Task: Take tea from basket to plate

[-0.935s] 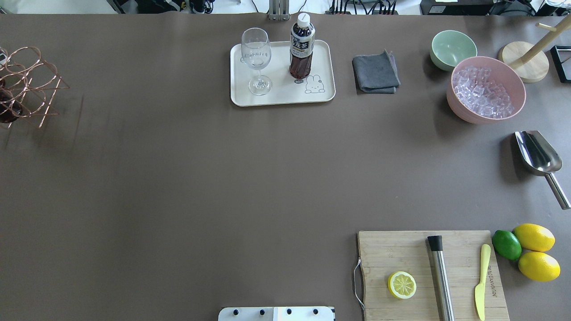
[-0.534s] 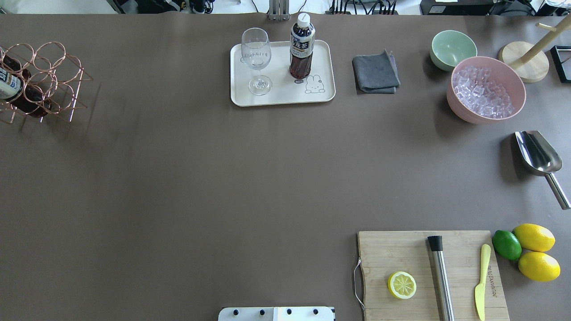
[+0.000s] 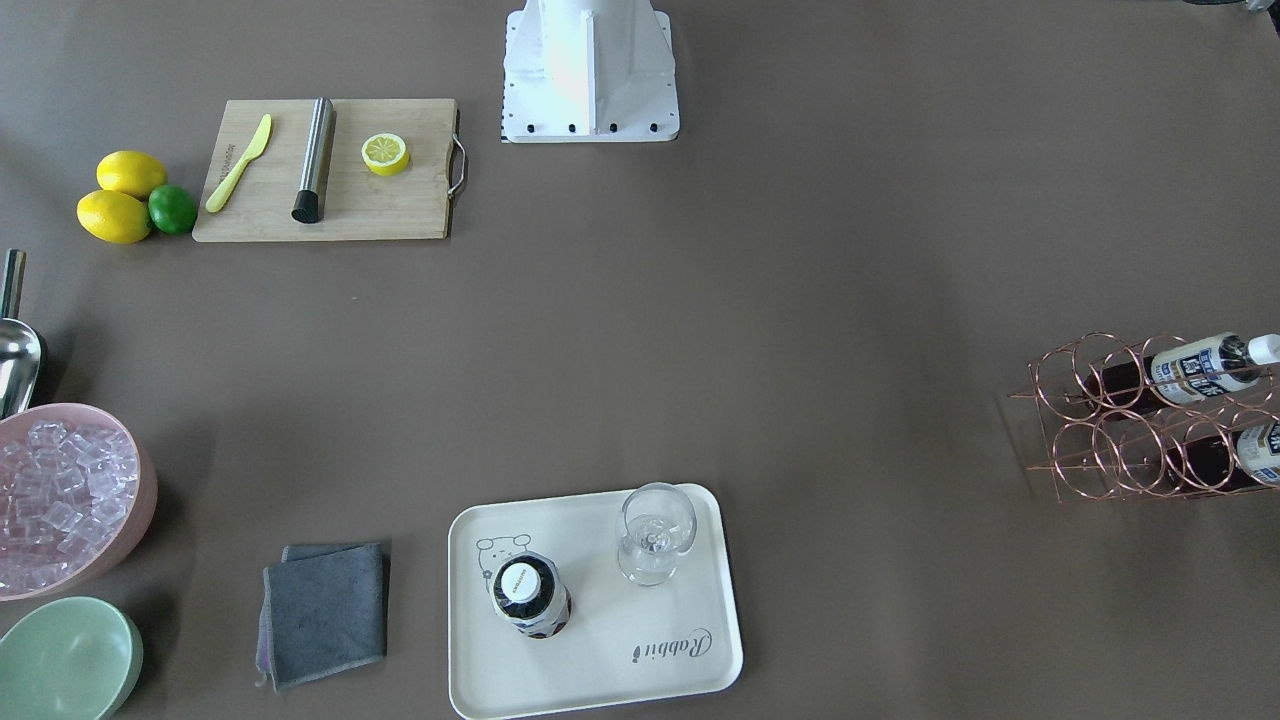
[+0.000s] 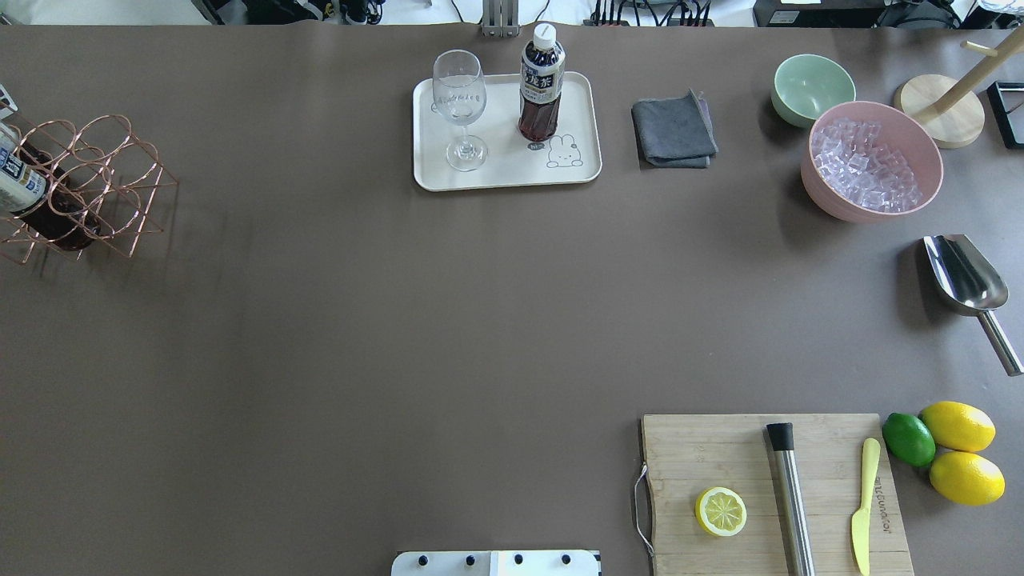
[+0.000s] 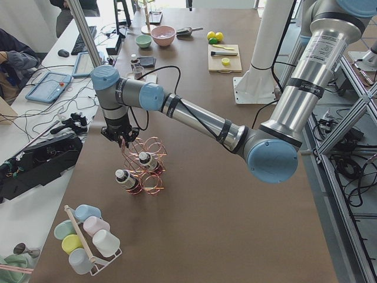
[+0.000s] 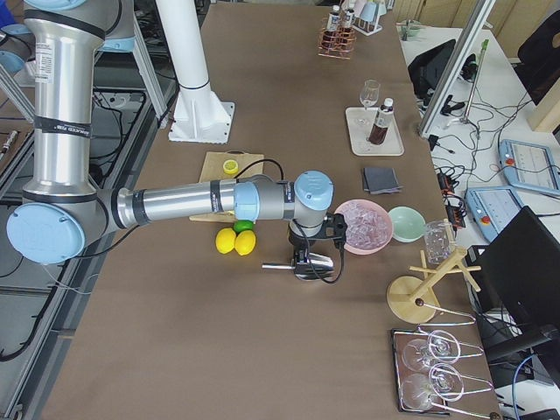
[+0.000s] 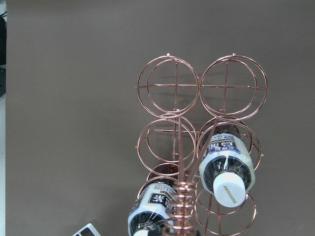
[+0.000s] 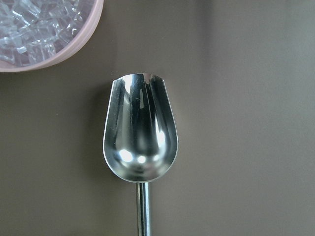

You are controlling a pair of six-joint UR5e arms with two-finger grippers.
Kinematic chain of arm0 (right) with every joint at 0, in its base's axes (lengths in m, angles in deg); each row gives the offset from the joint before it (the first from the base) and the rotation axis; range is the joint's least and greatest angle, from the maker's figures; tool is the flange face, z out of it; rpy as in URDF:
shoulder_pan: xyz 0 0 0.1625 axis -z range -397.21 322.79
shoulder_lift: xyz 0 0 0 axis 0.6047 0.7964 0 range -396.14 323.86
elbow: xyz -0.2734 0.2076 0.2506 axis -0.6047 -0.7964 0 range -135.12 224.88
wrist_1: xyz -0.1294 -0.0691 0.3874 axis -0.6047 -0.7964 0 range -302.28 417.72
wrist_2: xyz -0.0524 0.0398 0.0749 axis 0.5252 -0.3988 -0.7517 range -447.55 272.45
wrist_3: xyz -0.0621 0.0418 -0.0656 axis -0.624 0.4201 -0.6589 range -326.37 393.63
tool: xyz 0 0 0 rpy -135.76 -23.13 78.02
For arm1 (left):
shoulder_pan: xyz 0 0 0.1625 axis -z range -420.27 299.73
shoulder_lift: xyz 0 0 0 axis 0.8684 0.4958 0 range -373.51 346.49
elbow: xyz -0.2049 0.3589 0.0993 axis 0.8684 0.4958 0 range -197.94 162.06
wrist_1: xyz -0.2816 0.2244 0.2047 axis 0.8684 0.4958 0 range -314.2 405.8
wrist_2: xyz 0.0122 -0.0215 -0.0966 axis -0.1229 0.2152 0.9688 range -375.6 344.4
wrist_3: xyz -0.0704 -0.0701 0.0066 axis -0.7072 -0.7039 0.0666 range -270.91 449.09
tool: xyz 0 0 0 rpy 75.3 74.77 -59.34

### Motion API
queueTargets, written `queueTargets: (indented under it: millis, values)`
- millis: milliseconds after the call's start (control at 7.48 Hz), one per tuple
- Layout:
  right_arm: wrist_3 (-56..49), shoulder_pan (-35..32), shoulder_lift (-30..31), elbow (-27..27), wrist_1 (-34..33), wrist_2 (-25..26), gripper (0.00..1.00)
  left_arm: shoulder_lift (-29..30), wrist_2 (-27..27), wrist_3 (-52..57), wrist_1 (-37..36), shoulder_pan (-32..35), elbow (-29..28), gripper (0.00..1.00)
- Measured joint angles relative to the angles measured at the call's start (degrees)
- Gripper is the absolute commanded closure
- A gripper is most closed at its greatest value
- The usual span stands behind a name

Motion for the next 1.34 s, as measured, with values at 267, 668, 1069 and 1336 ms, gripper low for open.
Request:
queueTargets:
  millis: [267, 668, 1069, 1336]
  values:
    - [-0.06, -1.65, 0.46, 0.07, -0.03, -0.37, 0.00, -0.11, 0.00, -0.15, -0.02, -0.13, 0.02, 1.00]
    - [-0.07, -4.56, 0.78, -0.15, -0.08, -0.48, 0.00, -0.15, 0.12, -6.99, -0.03, -1.30, 1.31, 1.00]
    - [-0.07, -6.29, 1.49, -0.07, -0.10, -1.88, 0.00, -1.62, 0.63, -19.42, -0.13, -3.81, 6.65, 1.00]
    - [-0.07, -6.32, 1.94, -1.17, 0.08, -2.93, 0.00, -3.80, 0.70, -23.29, -0.18, -5.31, 11.12, 1.00]
